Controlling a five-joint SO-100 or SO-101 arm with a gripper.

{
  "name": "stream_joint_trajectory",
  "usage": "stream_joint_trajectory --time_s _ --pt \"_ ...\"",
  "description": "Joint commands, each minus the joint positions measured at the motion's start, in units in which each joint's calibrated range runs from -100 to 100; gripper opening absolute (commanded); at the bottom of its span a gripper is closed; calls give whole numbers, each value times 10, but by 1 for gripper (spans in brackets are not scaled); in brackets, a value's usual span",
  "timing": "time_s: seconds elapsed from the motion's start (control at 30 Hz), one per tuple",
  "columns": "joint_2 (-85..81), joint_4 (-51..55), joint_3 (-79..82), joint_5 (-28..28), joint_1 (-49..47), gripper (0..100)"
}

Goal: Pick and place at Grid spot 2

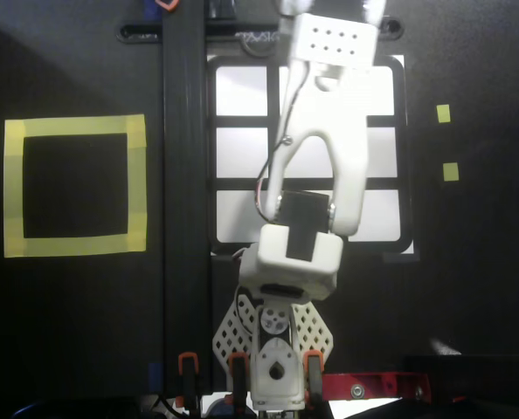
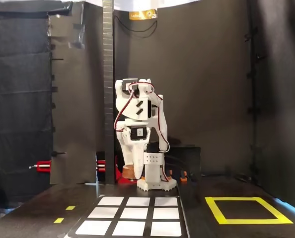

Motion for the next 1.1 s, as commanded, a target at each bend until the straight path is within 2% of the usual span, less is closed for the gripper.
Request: stream_joint_trajectory --time_s 0.0,0.1,0.17,0.33,0.6,0.9,1.07 --pt "-29 -2 -19 -63 -14 13" --pt "-29 0 -19 -112 -20 12" --pt "-29 -3 -19 -120 -20 12" --pt "-28 -9 -19 -120 -19 12" --pt "84 -108 -16 -116 4 12" --pt "93 -249 156 -101 13 12" --pt "96 -298 188 -101 11 12"
